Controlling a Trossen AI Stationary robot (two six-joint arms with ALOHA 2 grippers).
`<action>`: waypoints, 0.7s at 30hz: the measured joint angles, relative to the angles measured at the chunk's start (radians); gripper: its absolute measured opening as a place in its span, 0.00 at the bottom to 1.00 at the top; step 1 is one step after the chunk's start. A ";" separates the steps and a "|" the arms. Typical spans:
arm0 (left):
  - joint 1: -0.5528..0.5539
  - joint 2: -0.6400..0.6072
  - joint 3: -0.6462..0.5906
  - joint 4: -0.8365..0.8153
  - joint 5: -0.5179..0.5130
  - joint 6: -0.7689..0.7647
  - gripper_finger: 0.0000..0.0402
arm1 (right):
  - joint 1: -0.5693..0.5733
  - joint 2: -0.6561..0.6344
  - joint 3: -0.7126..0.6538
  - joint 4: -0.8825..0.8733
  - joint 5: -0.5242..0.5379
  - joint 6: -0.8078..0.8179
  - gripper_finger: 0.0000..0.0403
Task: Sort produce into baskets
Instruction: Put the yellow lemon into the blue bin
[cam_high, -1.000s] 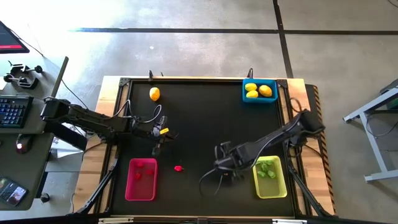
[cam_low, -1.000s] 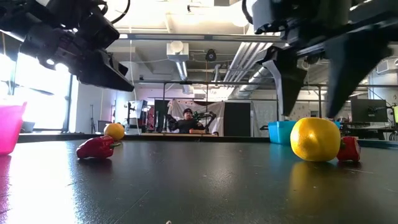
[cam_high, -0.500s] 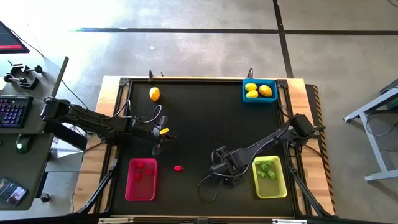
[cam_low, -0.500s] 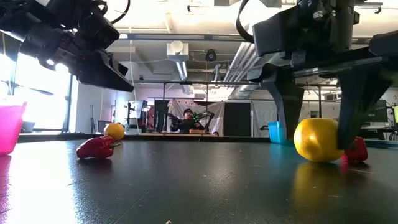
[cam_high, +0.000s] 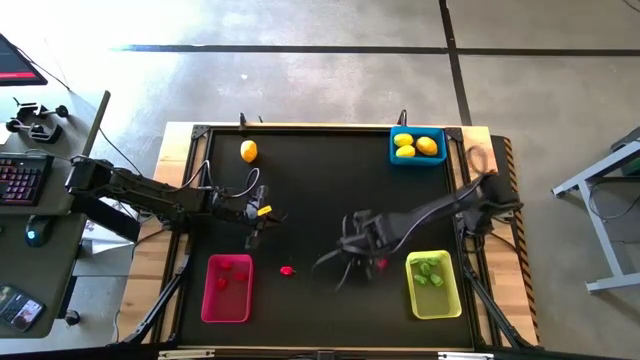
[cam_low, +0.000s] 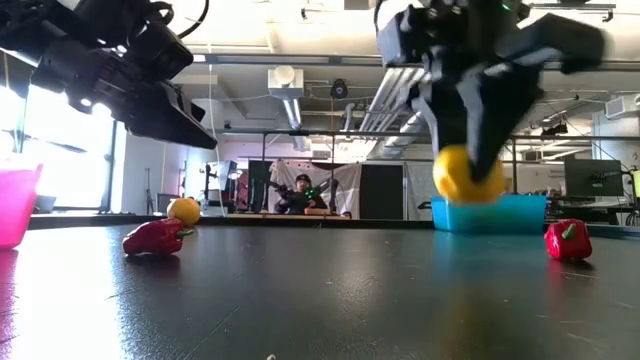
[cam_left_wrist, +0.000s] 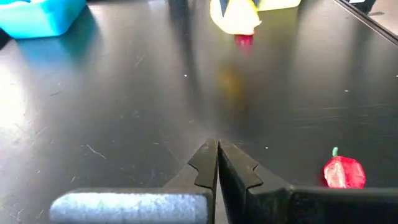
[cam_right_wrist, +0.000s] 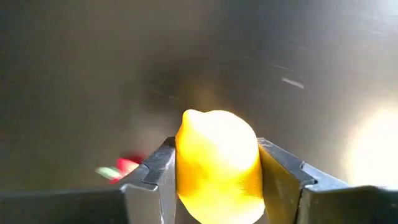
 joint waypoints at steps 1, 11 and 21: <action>0.000 0.000 0.000 0.000 -0.003 0.000 0.00 | -0.018 -0.028 0.000 -0.028 0.032 -0.004 0.38; 0.000 0.000 0.000 -0.001 -0.006 0.001 0.00 | -0.355 -0.295 0.000 -0.333 0.318 -0.054 0.38; 0.000 0.000 0.000 -0.001 -0.005 0.002 0.00 | -0.785 -0.461 -0.237 -0.098 0.306 -0.322 0.38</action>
